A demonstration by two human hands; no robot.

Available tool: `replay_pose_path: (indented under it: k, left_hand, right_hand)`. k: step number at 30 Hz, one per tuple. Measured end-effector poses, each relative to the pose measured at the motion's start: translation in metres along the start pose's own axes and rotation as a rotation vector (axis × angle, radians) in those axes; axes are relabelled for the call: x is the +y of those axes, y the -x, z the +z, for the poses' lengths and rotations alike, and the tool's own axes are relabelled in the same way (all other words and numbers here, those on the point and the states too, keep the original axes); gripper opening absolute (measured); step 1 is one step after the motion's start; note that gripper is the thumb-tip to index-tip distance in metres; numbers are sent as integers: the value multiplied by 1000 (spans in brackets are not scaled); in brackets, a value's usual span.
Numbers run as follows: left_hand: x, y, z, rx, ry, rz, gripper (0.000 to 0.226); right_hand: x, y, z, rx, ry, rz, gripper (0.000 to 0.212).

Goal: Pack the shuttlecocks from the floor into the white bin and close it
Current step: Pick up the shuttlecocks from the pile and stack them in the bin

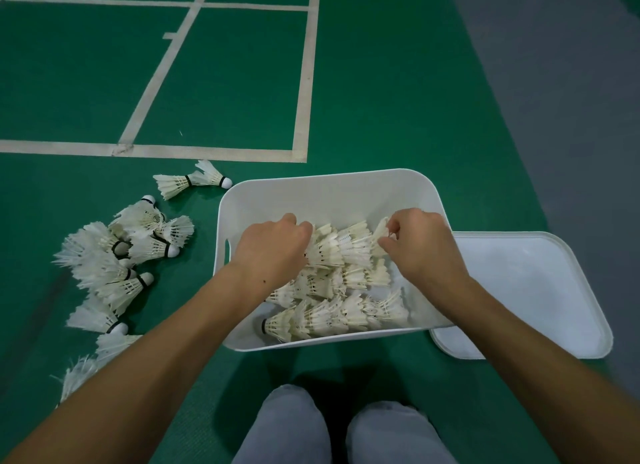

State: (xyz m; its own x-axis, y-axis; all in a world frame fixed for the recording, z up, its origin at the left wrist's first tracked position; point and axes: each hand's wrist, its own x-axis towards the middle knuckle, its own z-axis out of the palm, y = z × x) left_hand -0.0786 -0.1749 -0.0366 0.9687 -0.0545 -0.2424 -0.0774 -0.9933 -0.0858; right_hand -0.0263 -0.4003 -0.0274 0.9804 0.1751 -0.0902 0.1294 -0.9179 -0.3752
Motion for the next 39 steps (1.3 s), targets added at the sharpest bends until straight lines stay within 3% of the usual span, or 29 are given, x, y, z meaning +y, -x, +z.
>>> replay_pose_path:
  k: [8, 15, 22, 26, 29, 34, 39]
  left_hand:
    - [-5, -2, 8, -11, 79, -20, 26]
    - [-9, 10, -4, -58, 385, -47, 54]
    - [-19, 69, -27, 292, 743, -43, 28]
    - [-31, 108, -25, 573, 860, -90, 8]
    - [-50, 131, -6, 701, 861, -240, 10]
    - [-97, 154, 36, 674, 911, -519, 19]
    - [-153, 147, 53, 587, 796, -689, 16]
  right_hand:
    - [-5, -13, 17, -280, -596, 466, 9]
    - [-6, -6, 8, -317, -600, 456, 36]
    - [-5, 31, -15, -207, -285, 160, 50]
    - [-24, 42, -27, -66, -329, -99, 36]
    - [-48, 35, -26, -56, -379, -299, 23]
    - [-105, 13, -22, -175, -308, -562, 18]
    - [-167, -21, -26, -278, -195, -793, 18]
